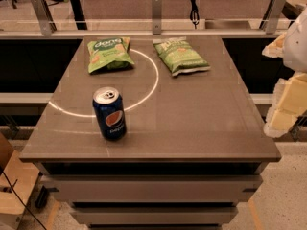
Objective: Knock pepsi can over
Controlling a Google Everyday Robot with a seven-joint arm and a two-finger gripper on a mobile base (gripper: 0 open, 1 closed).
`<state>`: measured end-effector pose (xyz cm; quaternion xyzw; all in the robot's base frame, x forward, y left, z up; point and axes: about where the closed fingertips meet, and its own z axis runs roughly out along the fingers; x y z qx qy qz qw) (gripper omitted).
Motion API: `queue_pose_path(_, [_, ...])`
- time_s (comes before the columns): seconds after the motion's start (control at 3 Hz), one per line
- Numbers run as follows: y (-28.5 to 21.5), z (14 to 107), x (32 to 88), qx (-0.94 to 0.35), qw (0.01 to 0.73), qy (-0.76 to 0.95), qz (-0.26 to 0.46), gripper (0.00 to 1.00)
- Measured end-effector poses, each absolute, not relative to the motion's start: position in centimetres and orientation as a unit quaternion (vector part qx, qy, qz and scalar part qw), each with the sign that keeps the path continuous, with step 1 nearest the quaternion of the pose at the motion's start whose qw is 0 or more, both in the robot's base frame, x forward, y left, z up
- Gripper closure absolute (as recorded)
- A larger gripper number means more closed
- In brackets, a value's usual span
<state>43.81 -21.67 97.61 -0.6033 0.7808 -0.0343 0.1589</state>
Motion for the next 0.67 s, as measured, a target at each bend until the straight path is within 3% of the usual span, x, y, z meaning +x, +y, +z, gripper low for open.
queue_pose_path(0.67, [-19.6, 97.1, 44.4, -0.614, 0.18, 0.768, -0.004, 0.0])
